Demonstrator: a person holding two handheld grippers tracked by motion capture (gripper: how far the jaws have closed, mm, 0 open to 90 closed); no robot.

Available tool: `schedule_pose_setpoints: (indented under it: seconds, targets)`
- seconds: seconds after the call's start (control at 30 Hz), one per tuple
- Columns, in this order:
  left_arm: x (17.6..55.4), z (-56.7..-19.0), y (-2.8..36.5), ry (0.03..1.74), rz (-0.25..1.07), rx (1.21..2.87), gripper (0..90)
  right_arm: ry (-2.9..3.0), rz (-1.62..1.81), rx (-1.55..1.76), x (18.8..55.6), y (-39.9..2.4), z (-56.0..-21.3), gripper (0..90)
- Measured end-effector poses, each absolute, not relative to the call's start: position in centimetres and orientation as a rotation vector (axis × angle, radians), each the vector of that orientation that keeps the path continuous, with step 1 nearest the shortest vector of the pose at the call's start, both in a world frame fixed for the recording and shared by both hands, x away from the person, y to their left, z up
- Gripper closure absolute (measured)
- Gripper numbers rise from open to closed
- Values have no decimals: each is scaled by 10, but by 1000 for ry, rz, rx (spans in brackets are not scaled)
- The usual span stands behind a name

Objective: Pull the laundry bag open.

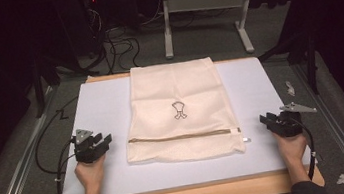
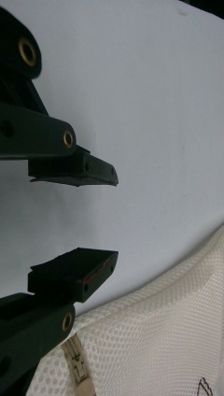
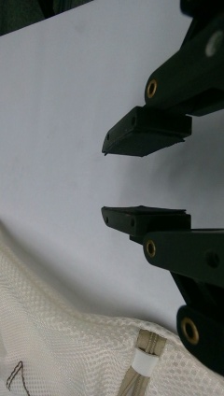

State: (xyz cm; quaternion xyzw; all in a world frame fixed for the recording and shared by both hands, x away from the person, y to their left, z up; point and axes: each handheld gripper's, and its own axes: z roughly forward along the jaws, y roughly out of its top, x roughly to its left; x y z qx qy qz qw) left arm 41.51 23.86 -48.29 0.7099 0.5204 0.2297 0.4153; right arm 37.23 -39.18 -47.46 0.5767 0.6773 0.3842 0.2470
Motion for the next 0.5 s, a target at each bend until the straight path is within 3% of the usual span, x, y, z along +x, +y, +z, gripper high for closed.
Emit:
schedule_pose_setpoints:
  seconds: [0.17, 0.5]
  targets:
    - [412, -484, 236, 1296, 626, 1793, 541, 1813, 1036, 1566, 369, -390, -475, 568]
    - [411, -484, 234, 1296, 650, 1795, 500, 1789, 977, 1534, 366, -384, -475, 539]
